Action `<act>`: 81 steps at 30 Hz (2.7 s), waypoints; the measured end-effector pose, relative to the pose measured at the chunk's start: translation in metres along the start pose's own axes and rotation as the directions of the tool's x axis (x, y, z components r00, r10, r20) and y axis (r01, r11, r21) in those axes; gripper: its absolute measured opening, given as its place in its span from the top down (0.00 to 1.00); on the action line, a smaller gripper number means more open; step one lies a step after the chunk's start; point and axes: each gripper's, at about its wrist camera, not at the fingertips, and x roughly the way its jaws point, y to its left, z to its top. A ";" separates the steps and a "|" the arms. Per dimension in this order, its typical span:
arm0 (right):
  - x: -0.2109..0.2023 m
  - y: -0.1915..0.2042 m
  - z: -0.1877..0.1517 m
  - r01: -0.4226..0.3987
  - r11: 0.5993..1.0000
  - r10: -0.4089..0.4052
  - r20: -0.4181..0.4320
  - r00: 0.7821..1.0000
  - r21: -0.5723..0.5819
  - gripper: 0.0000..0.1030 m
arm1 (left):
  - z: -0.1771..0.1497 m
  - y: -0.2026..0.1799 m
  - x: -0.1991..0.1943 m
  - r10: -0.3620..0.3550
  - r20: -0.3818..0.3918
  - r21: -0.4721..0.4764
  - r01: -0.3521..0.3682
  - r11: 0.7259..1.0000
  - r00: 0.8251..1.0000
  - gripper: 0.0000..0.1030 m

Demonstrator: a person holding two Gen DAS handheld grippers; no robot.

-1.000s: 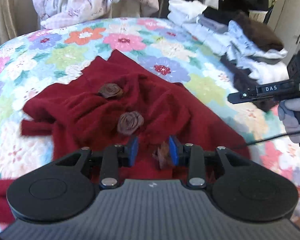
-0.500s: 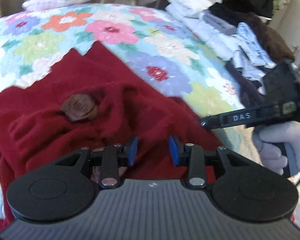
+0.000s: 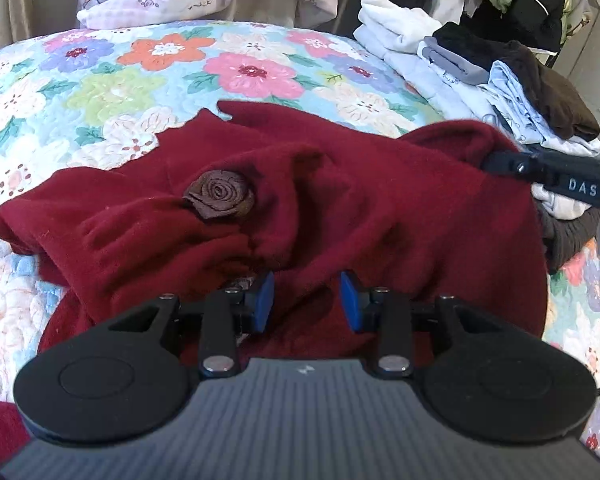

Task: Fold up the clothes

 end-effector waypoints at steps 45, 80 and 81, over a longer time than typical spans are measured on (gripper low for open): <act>0.093 0.030 -0.011 -0.303 0.915 0.371 -0.262 0.891 0.265 0.85 | -0.031 0.010 0.001 -0.197 0.099 -0.035 0.201 0.979 0.975 0.94; -0.058 -0.106 -0.040 0.189 0.960 -0.187 -0.027 0.982 0.207 0.52 | -0.034 0.004 -0.042 0.120 0.113 0.061 -0.128 0.990 0.986 0.63; -0.057 -0.099 -0.045 0.129 0.970 -0.122 -0.046 0.991 0.205 0.48 | -0.039 0.006 -0.049 0.132 0.111 0.060 -0.139 0.988 0.985 0.60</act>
